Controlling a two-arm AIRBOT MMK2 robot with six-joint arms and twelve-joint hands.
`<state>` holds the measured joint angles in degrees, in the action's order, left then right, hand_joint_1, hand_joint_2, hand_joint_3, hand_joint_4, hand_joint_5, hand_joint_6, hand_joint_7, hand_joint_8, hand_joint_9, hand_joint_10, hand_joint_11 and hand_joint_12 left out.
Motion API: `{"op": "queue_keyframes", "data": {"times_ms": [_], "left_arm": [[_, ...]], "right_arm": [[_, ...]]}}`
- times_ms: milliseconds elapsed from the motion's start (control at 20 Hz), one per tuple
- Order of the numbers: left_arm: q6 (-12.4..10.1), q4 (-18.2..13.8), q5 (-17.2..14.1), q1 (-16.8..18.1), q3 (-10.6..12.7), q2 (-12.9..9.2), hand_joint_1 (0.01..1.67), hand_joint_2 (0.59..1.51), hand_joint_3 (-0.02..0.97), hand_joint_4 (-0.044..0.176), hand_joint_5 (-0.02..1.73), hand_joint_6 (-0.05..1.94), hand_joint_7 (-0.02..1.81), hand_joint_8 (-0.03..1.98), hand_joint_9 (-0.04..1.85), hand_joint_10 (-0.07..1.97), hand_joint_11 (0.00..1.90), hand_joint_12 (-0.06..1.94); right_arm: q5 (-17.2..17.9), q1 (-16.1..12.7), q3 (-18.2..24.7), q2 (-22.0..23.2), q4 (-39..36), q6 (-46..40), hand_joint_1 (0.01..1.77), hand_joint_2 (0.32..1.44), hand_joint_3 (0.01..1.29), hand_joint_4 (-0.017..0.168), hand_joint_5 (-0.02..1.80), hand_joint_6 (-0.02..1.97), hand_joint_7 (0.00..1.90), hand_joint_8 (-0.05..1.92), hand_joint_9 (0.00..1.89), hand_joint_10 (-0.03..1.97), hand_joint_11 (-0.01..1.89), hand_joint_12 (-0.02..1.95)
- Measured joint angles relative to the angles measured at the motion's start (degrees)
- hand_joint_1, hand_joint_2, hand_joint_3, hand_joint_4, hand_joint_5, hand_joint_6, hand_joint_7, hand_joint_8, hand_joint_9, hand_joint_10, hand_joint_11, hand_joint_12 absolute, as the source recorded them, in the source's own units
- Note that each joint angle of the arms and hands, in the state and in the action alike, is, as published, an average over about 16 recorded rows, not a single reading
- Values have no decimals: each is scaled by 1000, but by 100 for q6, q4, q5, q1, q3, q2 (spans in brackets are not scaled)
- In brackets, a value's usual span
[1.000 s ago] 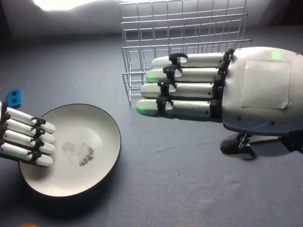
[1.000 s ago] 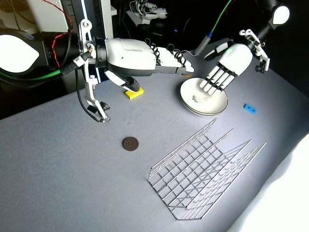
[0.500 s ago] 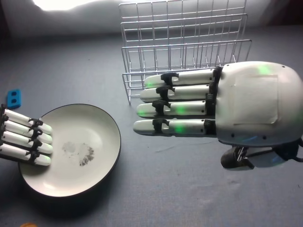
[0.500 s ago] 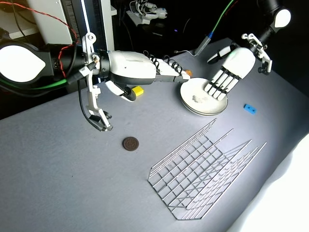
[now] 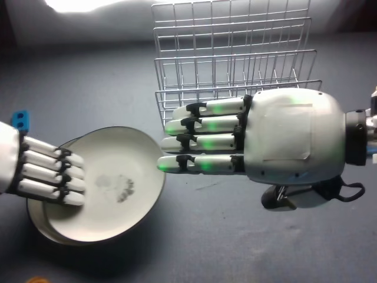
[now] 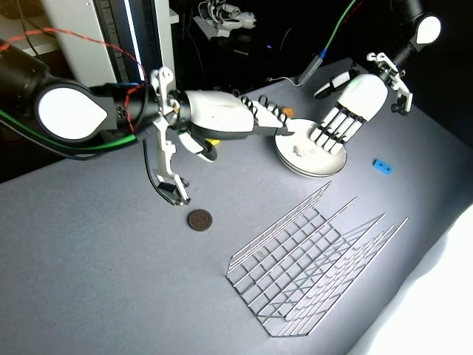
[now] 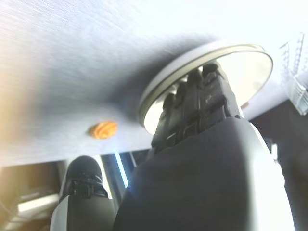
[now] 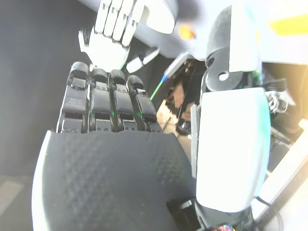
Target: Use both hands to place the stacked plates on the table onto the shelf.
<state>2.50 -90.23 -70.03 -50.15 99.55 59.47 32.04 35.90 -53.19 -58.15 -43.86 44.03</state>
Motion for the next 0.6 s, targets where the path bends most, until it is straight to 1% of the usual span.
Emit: {"op": "queue_keyframes", "data": {"times_ms": [200, 400, 600], "left_arm": [[-116, -93, 187, 197, -318, -21, 24, 1073, 19, 0, -4, 0, 1, -14, 17, 7, 15, -13], [-225, -197, 372, 395, -634, -50, 24, 1067, 15, 1, -1, 6, 4, -9, 19, 8, 15, -13], [-280, -267, 509, 520, -867, -80, 24, 1064, 14, 2, 2, 12, 5, -3, 21, 8, 15, -12]], "right_arm": [[-110, 12, -117, -245, 150, 272, 1090, 869, 16, 3, 12, 19, 22, 11, 14, 7, 24, 174], [-230, 5, -230, -527, 462, 682, 1088, 869, 16, 3, 13, 18, 22, 12, 14, 7, 18, 239], [-345, -18, -397, -857, 783, 1065, 1086, 872, 16, 3, 16, 18, 22, 12, 14, 7, 16, 255]]}}
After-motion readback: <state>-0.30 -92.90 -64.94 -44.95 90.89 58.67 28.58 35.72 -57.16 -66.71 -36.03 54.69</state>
